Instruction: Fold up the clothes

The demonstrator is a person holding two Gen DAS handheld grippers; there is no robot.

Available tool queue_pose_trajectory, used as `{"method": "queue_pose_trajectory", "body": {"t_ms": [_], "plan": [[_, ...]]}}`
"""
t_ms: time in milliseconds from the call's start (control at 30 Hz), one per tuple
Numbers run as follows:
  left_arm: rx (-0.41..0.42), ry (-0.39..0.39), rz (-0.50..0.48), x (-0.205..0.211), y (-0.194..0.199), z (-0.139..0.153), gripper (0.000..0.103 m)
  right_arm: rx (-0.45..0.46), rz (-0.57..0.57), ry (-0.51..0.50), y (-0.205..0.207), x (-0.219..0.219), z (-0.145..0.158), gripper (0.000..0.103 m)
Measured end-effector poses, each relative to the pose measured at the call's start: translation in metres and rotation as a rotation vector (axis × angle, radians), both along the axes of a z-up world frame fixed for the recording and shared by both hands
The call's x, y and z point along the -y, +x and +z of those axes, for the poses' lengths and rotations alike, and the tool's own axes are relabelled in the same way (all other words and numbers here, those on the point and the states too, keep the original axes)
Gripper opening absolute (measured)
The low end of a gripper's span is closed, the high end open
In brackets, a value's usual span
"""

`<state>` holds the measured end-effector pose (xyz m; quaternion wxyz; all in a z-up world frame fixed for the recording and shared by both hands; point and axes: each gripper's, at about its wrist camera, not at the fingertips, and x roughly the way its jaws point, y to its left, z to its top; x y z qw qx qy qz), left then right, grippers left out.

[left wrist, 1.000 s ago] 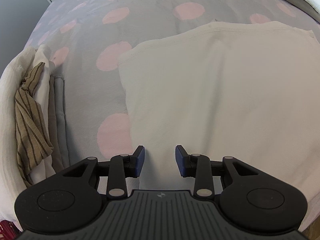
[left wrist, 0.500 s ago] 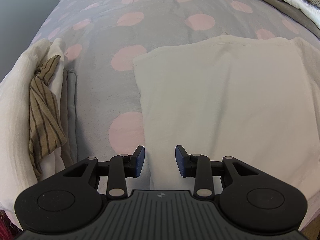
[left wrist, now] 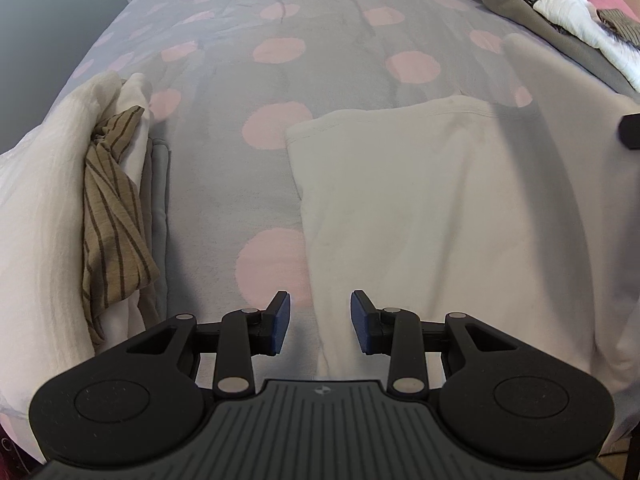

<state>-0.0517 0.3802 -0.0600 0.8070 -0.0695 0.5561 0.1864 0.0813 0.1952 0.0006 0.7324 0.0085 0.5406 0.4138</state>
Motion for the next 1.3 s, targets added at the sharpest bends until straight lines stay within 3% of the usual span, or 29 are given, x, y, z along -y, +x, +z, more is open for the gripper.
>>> {"method": "queue_pose_trajectory", "body": {"t_ms": [400, 500, 533, 567, 733, 900, 1067, 1300], "plan": [[0.006, -0.005, 0.020, -0.015, -0.004, 0.002, 0.032, -0.009, 0.090, -0.129, -0.034, -0.085, -0.055, 0.009], [0.002, -0.002, 0.018, -0.014, -0.005, 0.001, 0.032, 0.007, 0.095, -0.136, -0.036, -0.089, -0.055, 0.015], [0.001, -0.001, 0.018, -0.014, -0.005, 0.002, 0.032, 0.015, 0.096, -0.136, -0.037, -0.090, -0.054, 0.025], [0.000, 0.001, 0.018, -0.014, -0.005, 0.002, 0.032, 0.031, 0.099, -0.125, -0.038, -0.089, -0.050, 0.035], [0.005, 0.008, 0.017, -0.011, -0.010, 0.006, 0.032, 0.093, 0.108, -0.087, -0.035, -0.072, -0.026, 0.039], [0.017, 0.007, 0.011, -0.006, -0.021, 0.012, 0.032, 0.119, 0.081, -0.111, -0.022, -0.040, -0.023, 0.044], [-0.002, 0.005, -0.011, 0.000, -0.030, 0.011, 0.032, 0.177, 0.085, -0.158, -0.015, -0.012, -0.034, 0.052], [-0.050, 0.015, -0.023, 0.005, -0.042, 0.003, 0.032, 0.160, 0.098, -0.188, -0.005, 0.010, -0.071, 0.052]]}}
